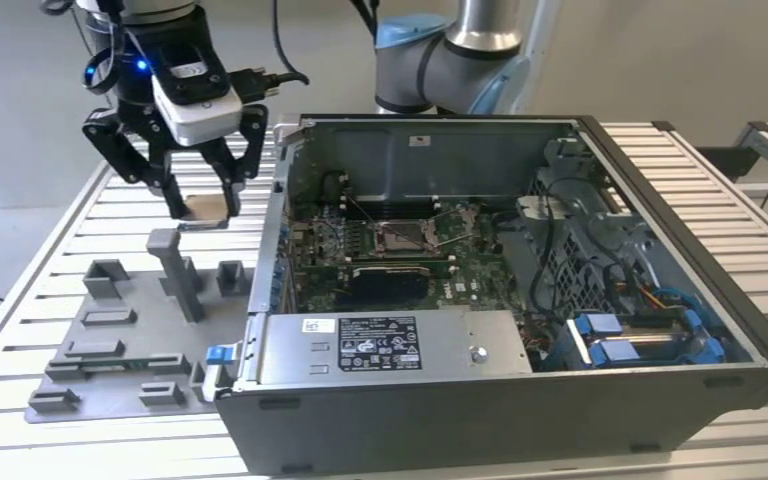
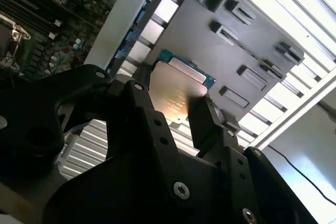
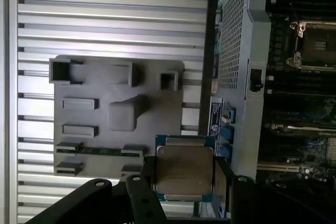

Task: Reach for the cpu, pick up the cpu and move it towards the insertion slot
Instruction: 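Pick up the cpu and move it towards the insertion slot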

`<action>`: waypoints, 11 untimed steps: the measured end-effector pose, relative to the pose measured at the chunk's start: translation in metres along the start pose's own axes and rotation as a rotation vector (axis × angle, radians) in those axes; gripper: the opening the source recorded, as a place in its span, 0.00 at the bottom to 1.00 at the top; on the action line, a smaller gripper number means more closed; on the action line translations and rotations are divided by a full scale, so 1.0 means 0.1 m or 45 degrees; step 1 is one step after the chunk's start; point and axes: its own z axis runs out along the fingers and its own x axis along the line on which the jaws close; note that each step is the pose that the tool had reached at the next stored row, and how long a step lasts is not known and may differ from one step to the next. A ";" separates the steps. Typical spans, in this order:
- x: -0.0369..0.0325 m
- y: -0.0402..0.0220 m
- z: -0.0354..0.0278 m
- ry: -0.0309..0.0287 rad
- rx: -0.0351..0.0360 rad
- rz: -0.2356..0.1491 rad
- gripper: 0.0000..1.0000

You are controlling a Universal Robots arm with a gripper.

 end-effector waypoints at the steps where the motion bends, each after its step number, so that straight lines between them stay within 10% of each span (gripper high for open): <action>1: -0.042 -0.002 0.001 -0.0001 -0.0001 0.000 0.00; 11: -0.437 -0.017 0.001 0.0000 0.0000 0.000 0.00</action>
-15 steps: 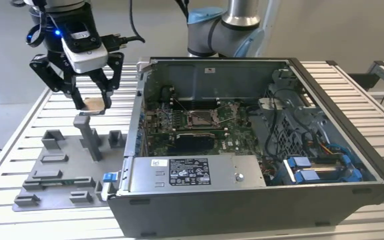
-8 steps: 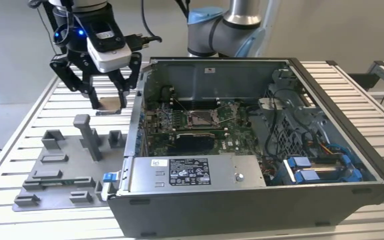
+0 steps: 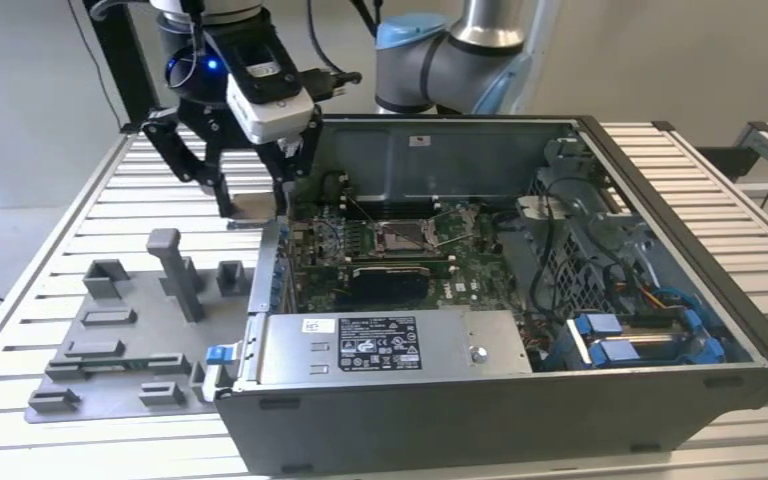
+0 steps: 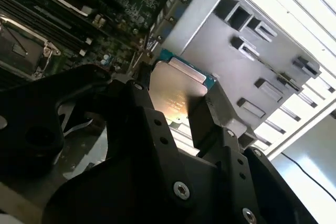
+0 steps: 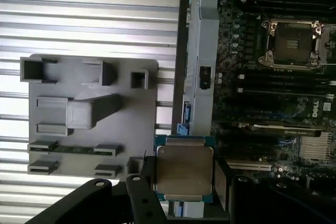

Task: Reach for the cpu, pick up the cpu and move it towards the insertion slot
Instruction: 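Pick up the cpu and move it towards the insertion slot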

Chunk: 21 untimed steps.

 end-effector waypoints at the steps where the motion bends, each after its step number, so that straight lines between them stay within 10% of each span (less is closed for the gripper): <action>1: -0.038 -0.001 0.000 0.0000 0.0000 0.000 0.00; 21: -0.831 -0.032 0.001 0.0000 0.0000 0.000 0.00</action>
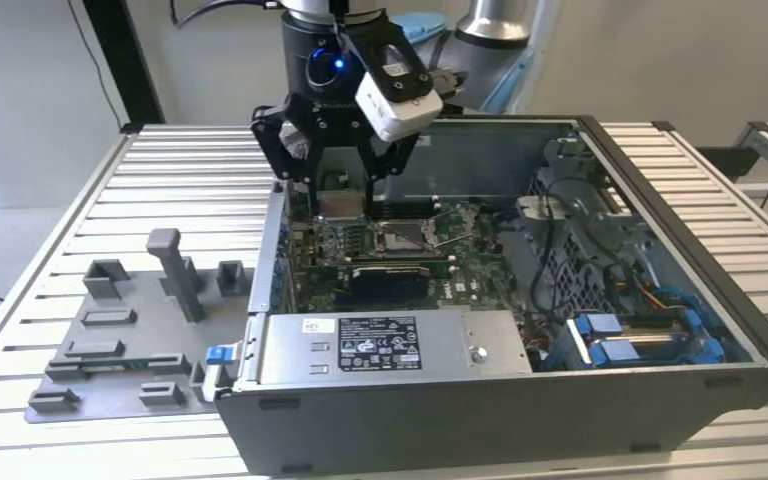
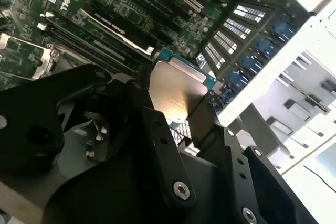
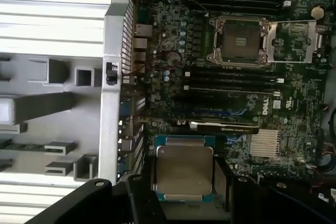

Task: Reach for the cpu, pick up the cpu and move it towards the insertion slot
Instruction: 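Pick up the cpu and move it towards the insertion slot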

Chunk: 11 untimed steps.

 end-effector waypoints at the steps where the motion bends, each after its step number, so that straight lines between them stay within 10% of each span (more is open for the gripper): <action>1: -0.045 -0.002 0.000 0.0001 0.0001 0.000 0.00; 11: -0.499 -0.019 0.001 0.0000 0.0001 0.000 0.00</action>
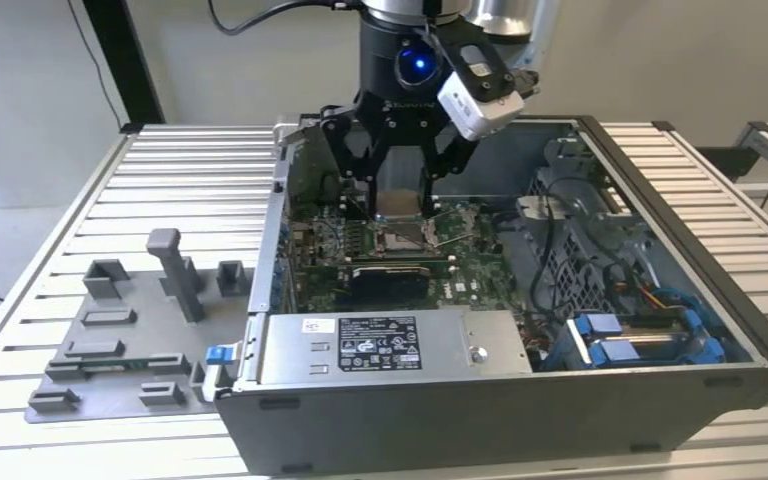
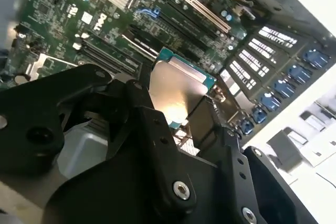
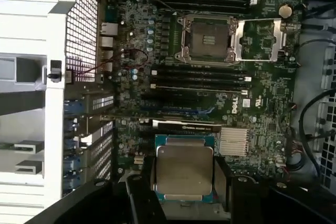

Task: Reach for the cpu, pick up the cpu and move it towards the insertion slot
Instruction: 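Pick up the cpu and move it towards the insertion slot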

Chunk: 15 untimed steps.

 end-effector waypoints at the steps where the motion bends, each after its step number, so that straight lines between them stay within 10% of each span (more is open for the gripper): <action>1: -0.049 -0.002 0.000 0.0000 0.0000 0.000 0.00; 6: -0.251 -0.009 0.002 0.0000 -0.0002 0.000 0.00; 15: -0.274 -0.006 0.005 0.0000 -0.0001 0.001 0.00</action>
